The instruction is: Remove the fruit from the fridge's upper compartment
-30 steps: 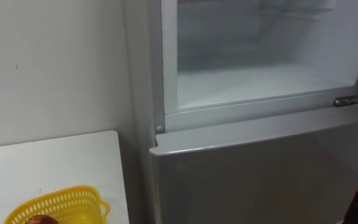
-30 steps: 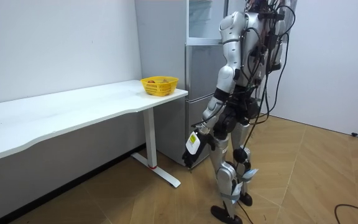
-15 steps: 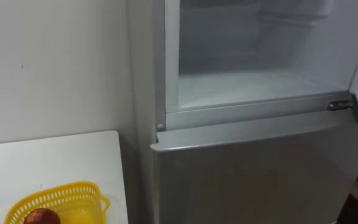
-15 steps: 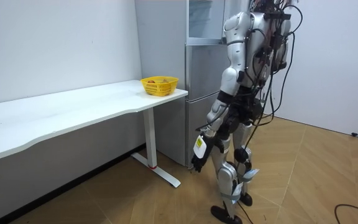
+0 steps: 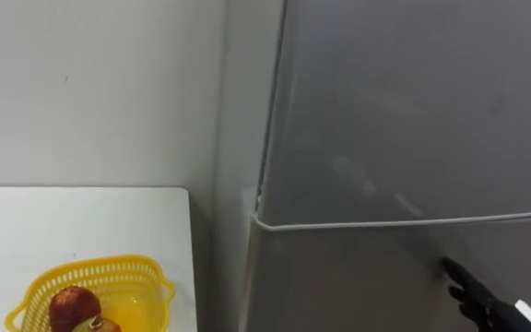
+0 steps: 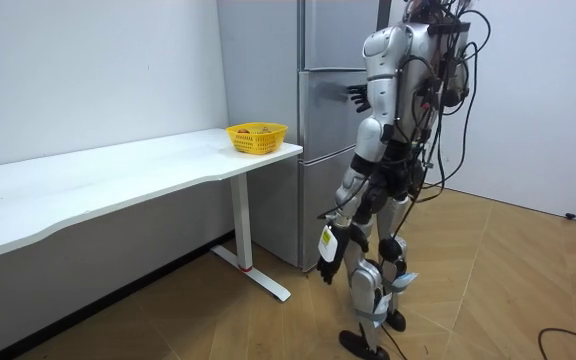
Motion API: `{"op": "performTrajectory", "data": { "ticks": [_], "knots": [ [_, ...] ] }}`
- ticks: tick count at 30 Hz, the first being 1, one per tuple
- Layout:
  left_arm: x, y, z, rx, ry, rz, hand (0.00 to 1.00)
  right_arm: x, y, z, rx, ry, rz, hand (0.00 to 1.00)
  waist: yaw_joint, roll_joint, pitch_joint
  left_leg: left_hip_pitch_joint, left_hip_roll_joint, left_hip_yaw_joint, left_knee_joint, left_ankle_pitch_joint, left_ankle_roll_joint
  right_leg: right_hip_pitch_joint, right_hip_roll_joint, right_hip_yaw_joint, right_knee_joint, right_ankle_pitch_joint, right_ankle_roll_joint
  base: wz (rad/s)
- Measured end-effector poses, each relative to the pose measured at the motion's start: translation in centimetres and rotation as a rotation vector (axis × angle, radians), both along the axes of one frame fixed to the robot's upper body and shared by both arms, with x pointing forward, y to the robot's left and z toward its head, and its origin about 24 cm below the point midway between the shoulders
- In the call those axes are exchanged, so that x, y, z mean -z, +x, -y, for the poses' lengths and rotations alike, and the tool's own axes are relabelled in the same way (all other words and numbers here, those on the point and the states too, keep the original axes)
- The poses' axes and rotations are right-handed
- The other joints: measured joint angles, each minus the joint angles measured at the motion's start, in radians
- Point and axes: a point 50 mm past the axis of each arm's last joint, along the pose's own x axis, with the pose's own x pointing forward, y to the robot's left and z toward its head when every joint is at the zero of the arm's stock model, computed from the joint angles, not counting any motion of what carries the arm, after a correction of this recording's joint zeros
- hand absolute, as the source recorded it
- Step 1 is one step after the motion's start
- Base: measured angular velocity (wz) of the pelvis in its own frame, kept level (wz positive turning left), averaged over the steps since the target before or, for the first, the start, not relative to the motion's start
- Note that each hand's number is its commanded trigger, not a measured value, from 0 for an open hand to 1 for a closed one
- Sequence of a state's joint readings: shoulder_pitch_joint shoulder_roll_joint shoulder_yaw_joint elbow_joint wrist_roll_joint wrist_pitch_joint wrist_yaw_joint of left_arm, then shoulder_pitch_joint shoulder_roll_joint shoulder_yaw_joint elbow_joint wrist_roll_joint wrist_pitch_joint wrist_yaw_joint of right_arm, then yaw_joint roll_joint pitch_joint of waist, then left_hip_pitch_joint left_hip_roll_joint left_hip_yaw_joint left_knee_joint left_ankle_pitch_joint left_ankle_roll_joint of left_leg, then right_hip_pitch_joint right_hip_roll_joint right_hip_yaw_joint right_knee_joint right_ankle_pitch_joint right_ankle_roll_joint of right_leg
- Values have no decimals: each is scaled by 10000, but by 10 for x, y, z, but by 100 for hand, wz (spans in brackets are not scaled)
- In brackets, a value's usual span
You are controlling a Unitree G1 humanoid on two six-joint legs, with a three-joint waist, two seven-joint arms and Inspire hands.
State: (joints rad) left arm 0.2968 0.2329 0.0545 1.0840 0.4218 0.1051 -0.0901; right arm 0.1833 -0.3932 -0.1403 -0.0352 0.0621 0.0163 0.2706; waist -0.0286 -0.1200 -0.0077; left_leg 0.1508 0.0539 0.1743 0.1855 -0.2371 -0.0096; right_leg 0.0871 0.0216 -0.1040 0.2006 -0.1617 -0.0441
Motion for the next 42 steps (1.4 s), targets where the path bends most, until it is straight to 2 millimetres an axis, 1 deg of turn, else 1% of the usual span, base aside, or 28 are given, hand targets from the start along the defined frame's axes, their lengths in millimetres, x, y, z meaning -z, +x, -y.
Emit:
{"op": "performTrajectory", "data": {
  "ticks": [2,3,9,14,17,19,20,21,23,25,27,28,30,31,32,33,34,35,36,37,38,39,40,42],
  "knots": [
    [0,1,0,4,-1,15,0,2,0,0,-141,19,-261,0,13,4,2,12,0,-11,13,2,-3,-8,-9,-48,-52,-1,0,8],
    [0,1,0,2,0,10,0,4,-1,-1,-265,45,-460,0,16,13,0,10,0,-95,19,6,-10,26,-8,-92,-115,10,-11,7],
    [0,-1,0,-64,16,-153,0,2,-1,-1,-600,-241,-715,0,18,98,13,5,11,-111,15,29,-43,107,4,-133,-135,21,-28,1],
    [0,0,0,-57,-89,-162,0,1,-2,2,-770,-552,-867,0,18,106,15,13,12,-134,15,31,-46,143,1,-182,-154,21,-29,2],
    [0,0,0,-29,-142,-187,0,2,-3,3,-1000,-1067,-1127,0,-15,85,25,-19,5,-166,16,30,-46,133,-9,-198,-177,18,-26,3],
    [0,3,-1,-8,-134,-126,0,8,-6,3,-1243,-1336,-1666,0,-35,69,26,-65,-7,-235,19,30,-45,134,-24,-266,-200,16,-22,10],
    [0,6,-1,7,-128,-69,0,14,-11,4,-1321,-1350,-2160,0,0,63,27,-85,-10,-243,20,29,-45,126,-32,-291,-189,14,-18,10],
    [0,6,-1,3,-128,-64,0,18,-16,4,-1391,-1319,-2543,0,57,69,27,-92,-12,-244,26,29,-45,110,-35,-300,-197,11,-15,7],
    [0,6,-1,-28,-125,-71,0,23,-19,5,-1470,-1201,-2882,0,57,76,34,-97,-11,-258,29,31,-47,122,-36,-320,-202,10,-14,5],
    [0,5,-2,-52,-71,-119,0,33,-24,9,-1349,-1057,-3391,0,71,45,25,-106,-10,-259,41,31,-47,164,-37,-358,-310,10,-14,7],
    [0,6,-2,-94,-64,-79,0,57,-40,16,-994,-690,-4507,0,104,-13,-4,-54,-24,-296,45,31,-47,212,-44,-364,-372,-13,14,9],
    [0,6,-2,-100,-61,-87,0,62,-45,18,-928,-643,-4819,0,105,-20,-4,-37,-31,-310,40,30,-47,250,-46,-375,-413,-15,16,9],
    [0,4,-3,-113,38,-199,0,94,-71,28,-328,-359,-6465,0,95,-6,-7,33,-56,-332,42,30,-46,420,-69,-424,-498,-25,33,7],
    [0,4,-3,-122,81,-212,0,102,-79,31,-98,-311,-6962,0,96,-2,-12,62,-69,-333,40,29,-46,454,-87,-457,-498,-39,50,10],
    [0,3,-2,-153,160,-228,0,118,-99,38,388,-251,-8044,0,93,35,-9,155,-106,-331,35,29,-45,521,-124,-481,-502,-82,84,9],
    [0,2,-2,-212,213,-253,0,132,-120,44,886,-240,-9079,0,96,90,-24,182,-142,-333,38,29,-44,578,-172,-516,-492,-116,110,8],
    [0,3,-2,-212,223,-231,0,138,-131,47,1135,-236,-9578,0,92,125,-36,182,-150,-333,40,23,-35,589,-190,-533,-485,-131,119,5],
    [0,4,-3,-285,254,-211,0,149,-151,52,1568,-219,-10504,0,67,176,-38,173,-154,-332,44,6,-6,575,-210,-586,-461,-149,134,0],
    [-1,2,-4,-336,288,-253,0,158,-170,55,1980,-87,-11339,0,87,161,3,158,-159,-339,26,-9,19,546,-219,-554,-443,-178,147,0],
    [-1,1,-5,-394,304,-265,0,161,-181,56,2192,3,-11752,0,91,238,-15,160,-159,-374,25,-20,37,550,-217,-529,-431,-192,153,0],
    [-2,-1,-7,-559,338,-243,0,167,-201,57,2533,123,-12577,0,86,233,-10,170,-157,-394,23,-29,50,550,-224,-519,-381,-220,167,0],
    [-2,-2,-8,-694,366,-229,0,170,-217,57,2701,160,-13226,0,74,288,-14,204,-158,-395,27,-31,53,531,-240,-487,-279,-284,177,0],
    [-2,-2,-9,-712,376,-233,0,171,-224,57,2788,188,-13512,0,68,310,-12,233,-157,-395,22,-33,55,551,-242,-492,-298,-291,182,0],
    [-3,-2,-10,-775,400,-221,0,175,-248,53,3080,424,-14421,0,57,360,-2,329,-159,-416,-28,-49,67,613,-219,-501,-289,-306,182,4]
  ]
}}
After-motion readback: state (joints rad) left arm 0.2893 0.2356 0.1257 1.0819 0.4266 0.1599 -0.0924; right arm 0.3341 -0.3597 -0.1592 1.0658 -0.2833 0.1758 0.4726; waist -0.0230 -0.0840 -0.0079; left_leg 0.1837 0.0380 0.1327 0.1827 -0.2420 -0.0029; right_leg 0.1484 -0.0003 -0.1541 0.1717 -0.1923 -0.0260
